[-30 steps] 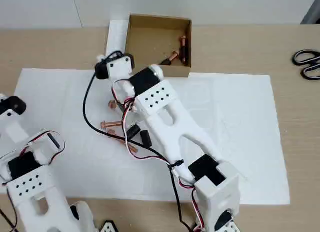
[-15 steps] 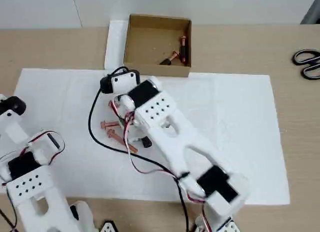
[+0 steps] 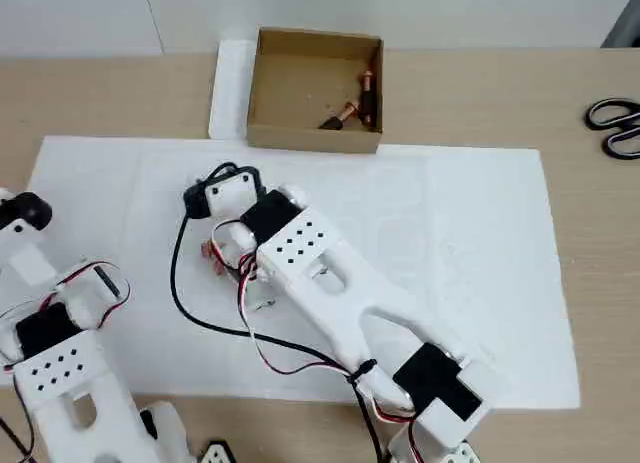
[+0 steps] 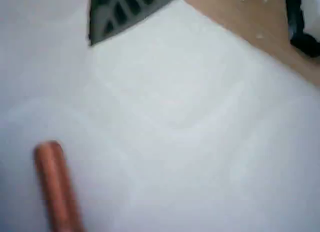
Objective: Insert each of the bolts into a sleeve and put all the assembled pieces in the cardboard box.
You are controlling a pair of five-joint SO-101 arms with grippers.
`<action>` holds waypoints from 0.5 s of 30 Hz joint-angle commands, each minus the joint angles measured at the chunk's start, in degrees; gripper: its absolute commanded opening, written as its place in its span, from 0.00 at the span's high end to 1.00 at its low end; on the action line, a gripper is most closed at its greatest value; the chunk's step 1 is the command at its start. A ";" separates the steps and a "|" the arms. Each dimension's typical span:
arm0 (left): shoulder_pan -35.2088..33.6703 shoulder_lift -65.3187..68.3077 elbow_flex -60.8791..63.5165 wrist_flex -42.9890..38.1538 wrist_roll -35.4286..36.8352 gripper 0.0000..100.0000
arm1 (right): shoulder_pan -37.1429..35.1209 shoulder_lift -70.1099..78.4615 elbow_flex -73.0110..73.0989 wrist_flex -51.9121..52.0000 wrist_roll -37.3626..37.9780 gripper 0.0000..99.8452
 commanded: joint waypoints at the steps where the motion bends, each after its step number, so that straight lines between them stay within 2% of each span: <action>1: -0.18 -1.05 -0.13 0.26 0.18 0.99 | -1.19 -0.22 -0.26 -2.59 -0.62 0.69; 6: -0.18 -1.05 -0.13 0.18 0.18 0.99 | 0.48 -0.04 0.26 -3.21 -0.70 0.69; 10: -0.18 -1.05 -0.13 0.18 0.18 0.99 | 3.82 0.22 1.32 -3.30 -4.13 0.69; 15: -0.09 -1.05 -0.13 -0.35 0.18 0.99 | 3.82 1.80 2.55 -3.65 -4.31 0.69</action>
